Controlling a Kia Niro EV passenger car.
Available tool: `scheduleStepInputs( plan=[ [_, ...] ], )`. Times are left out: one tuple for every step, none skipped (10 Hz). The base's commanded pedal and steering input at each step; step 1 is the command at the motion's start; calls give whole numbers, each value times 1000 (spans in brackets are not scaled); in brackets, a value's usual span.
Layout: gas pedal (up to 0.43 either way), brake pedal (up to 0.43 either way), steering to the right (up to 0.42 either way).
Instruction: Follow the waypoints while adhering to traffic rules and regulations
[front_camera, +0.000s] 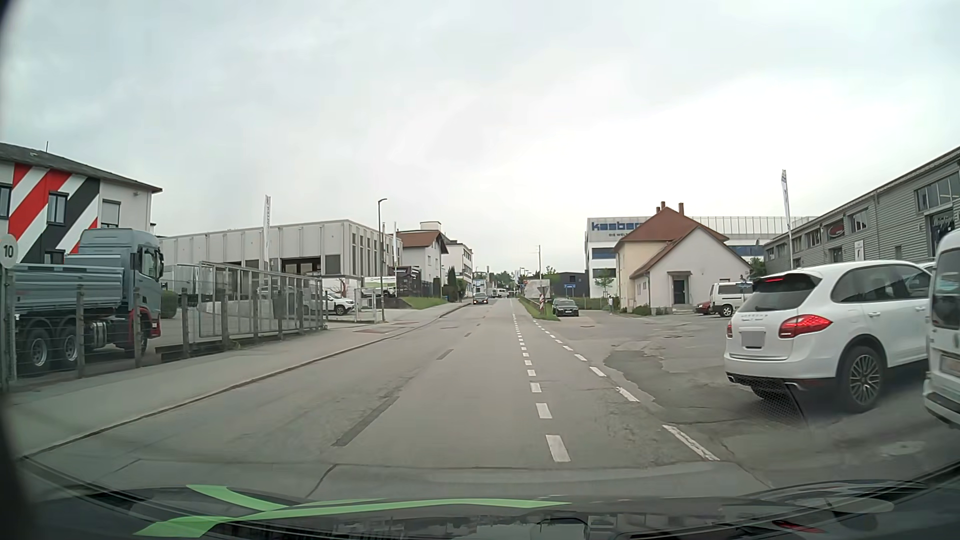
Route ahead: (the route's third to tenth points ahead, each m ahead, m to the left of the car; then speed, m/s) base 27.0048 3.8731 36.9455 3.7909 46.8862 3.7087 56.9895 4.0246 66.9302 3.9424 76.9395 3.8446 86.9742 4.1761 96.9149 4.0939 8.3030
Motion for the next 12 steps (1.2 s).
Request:
scheduleStepInputs(
  plan=[
    [98, 0, -2],
    [98, 0, -4],
    [98, 0, -9],
    [98, 0, -20],
    [98, 0, -10],
    [98, 0, -4],
    [98, 0, -5],
    [98, 0, -5],
    [98, 0, -5],
    [98, 0, -5],
    [98, 0, -5],
    [98, 0, -5]
  ],
)
